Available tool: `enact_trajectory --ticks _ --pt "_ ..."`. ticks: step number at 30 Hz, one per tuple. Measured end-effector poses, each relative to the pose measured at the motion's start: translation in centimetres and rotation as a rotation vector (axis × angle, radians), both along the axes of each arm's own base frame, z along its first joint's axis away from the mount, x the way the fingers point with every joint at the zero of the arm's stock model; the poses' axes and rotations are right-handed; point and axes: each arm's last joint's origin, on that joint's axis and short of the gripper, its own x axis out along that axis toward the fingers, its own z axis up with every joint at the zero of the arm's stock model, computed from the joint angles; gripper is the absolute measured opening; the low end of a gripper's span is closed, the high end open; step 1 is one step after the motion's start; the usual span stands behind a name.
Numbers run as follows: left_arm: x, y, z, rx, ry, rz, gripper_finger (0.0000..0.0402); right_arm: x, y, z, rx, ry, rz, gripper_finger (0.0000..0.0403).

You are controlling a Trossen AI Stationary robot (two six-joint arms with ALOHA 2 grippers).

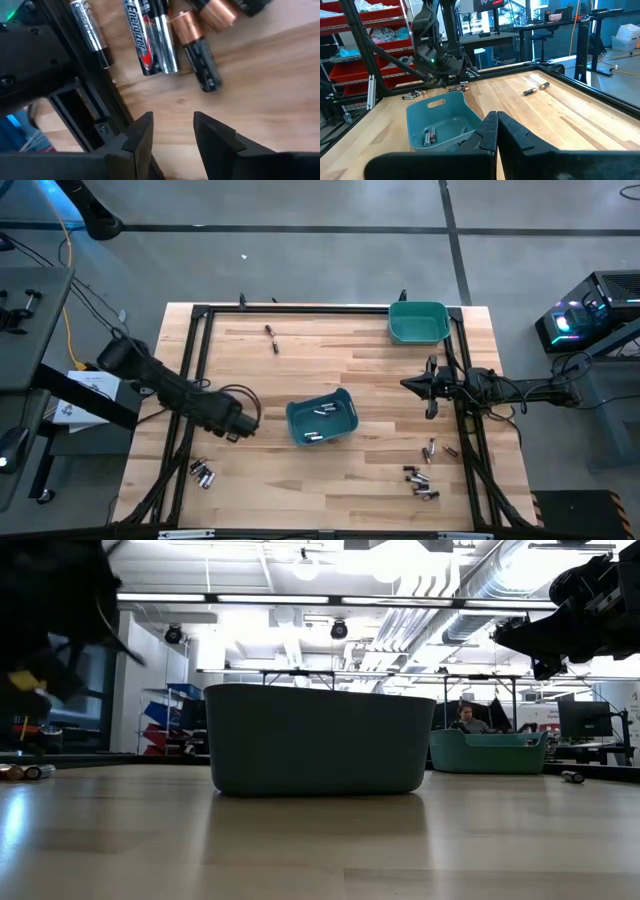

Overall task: Sort batteries
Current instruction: Put the silver battery into the blue bin

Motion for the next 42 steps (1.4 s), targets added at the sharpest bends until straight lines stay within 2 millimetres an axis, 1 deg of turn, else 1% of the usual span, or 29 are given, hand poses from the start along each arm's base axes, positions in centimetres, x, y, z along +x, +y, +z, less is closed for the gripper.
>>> enact_trajectory --ticks 7,13,21,26,33,38,42 --pt "0.6 0.4 -1.8 -0.042 0.122 -0.028 0.0111 0.0 0.0 0.0 0.0 0.0 0.0 0.0" --pt "1.1 0.9 -2.6 -0.035 0.154 -0.063 0.0106 0.0 0.0 0.0 0.0 0.0 0.0 0.0" --pt "2.6 2.0 -2.1 0.022 0.094 -0.188 0.0106 0.0 0.0 0.0 0.0 0.0 0.0 0.0" --pt "2.9 2.7 -2.1 0.005 0.09 -0.206 0.0106 0.0 0.0 0.0 0.0 0.0 0.0 0.0" --pt "4.5 3.1 -1.1 0.047 0.032 -0.258 0.0106 0.0 0.0 0.0 0.0 0.0 0.001 0.0" --pt "4.3 4.4 -0.6 0.038 0.012 -0.205 0.0108 0.0 0.0 0.0 0.0 0.001 0.001 0.0" --pt "3.9 5.3 0.5 0.012 -0.044 -0.224 0.0127 0.0 0.0 0.0 0.0 0.0 0.0 0.0"
